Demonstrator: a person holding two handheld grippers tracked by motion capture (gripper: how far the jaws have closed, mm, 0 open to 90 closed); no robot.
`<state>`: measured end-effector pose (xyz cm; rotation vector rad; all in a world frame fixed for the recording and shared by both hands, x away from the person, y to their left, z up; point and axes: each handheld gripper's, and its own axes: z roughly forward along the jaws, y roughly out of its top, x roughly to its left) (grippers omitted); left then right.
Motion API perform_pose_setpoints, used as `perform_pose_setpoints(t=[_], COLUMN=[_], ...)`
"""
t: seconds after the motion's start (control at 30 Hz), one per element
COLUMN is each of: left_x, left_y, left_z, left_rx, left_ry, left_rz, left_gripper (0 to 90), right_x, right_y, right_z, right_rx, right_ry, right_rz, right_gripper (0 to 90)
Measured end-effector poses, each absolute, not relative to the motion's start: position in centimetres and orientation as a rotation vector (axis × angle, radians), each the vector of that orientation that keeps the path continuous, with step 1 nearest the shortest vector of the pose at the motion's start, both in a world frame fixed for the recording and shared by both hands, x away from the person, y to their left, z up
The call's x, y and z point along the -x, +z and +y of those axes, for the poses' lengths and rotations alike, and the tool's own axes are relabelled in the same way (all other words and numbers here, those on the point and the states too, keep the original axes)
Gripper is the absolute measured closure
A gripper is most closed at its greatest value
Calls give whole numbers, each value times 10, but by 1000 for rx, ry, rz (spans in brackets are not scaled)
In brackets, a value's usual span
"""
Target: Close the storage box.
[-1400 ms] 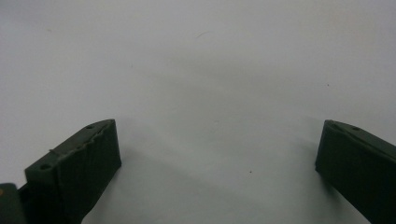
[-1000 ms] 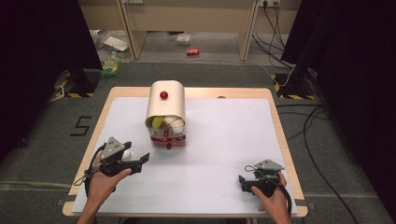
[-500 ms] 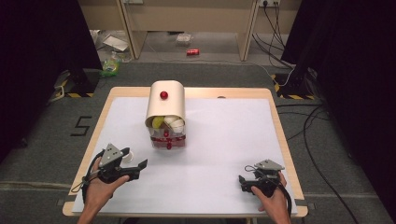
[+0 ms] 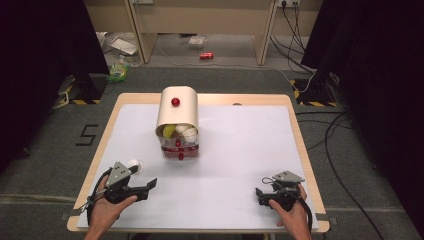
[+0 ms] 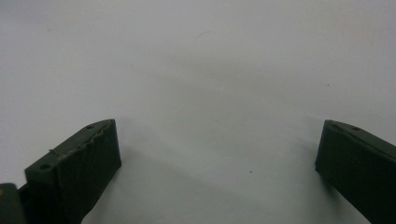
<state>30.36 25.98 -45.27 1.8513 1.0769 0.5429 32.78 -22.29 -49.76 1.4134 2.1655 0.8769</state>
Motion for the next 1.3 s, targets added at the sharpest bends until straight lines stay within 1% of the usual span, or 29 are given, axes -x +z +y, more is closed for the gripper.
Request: perform_pose_setpoints(t=[0.6,1.3], left_x=[-291,-282], left_y=[-479,-494], left_z=[272,284], left_rx=[-1894,-1949], left_ry=[540,543], left_rz=[1110,1135], left_gripper=[158,158], right_x=[-328,-328], right_y=[-498,-498], right_z=[-223,-223], right_rx=[-1413,-1413], right_ry=[877,876], right_rz=[2165,2165], right_gripper=[4,4])
